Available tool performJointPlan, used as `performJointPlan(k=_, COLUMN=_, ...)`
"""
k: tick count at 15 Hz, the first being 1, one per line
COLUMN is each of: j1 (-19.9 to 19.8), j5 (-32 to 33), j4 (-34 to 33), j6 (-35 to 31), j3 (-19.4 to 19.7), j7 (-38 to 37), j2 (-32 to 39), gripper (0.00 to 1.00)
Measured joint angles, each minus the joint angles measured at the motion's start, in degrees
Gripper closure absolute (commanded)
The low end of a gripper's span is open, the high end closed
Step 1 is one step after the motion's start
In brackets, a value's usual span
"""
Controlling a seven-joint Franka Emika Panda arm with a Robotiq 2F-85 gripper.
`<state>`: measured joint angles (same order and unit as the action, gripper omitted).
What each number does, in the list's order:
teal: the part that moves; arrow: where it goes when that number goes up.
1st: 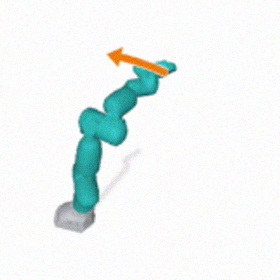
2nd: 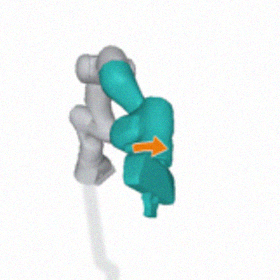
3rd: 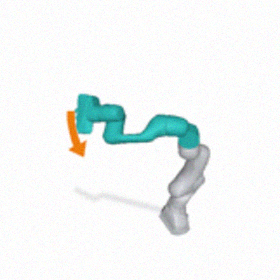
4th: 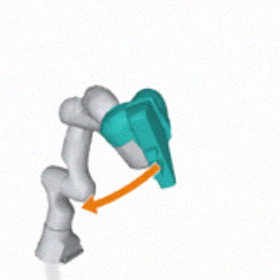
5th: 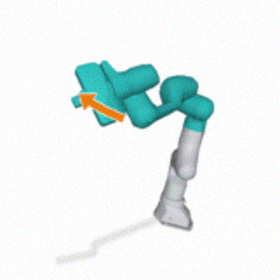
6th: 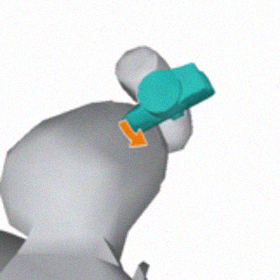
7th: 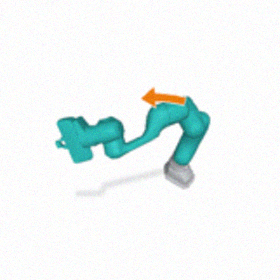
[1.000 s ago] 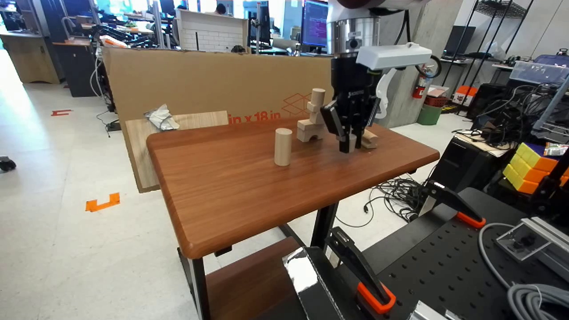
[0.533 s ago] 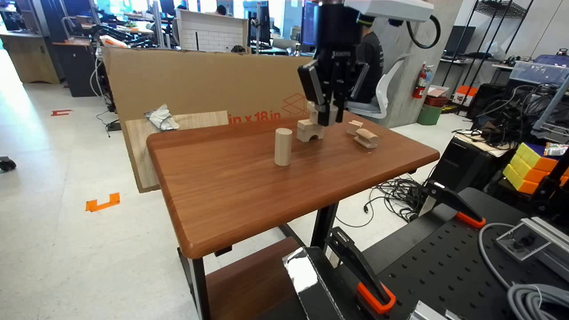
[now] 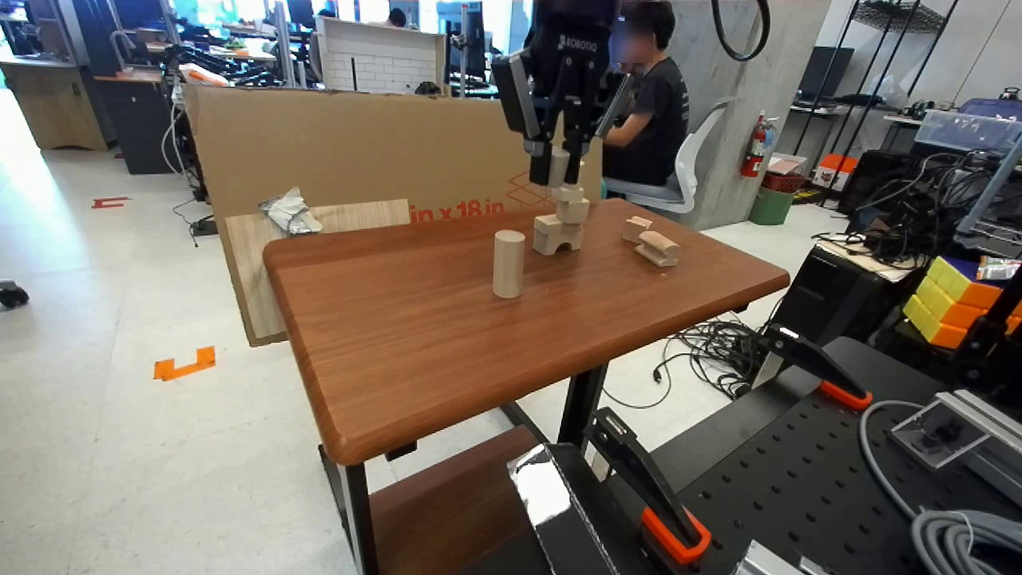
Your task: Put the small wooden cylinder on the big wooden cylinder
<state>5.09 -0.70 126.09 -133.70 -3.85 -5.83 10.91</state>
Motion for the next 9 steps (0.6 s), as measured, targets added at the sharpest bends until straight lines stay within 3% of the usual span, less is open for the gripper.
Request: performJointPlan(k=9, j1=0.3, j5=0.0, j4=-5.0, j6=2.2, j3=-0.4, j7=-0.3, j2=5.9, gripper=0.92)
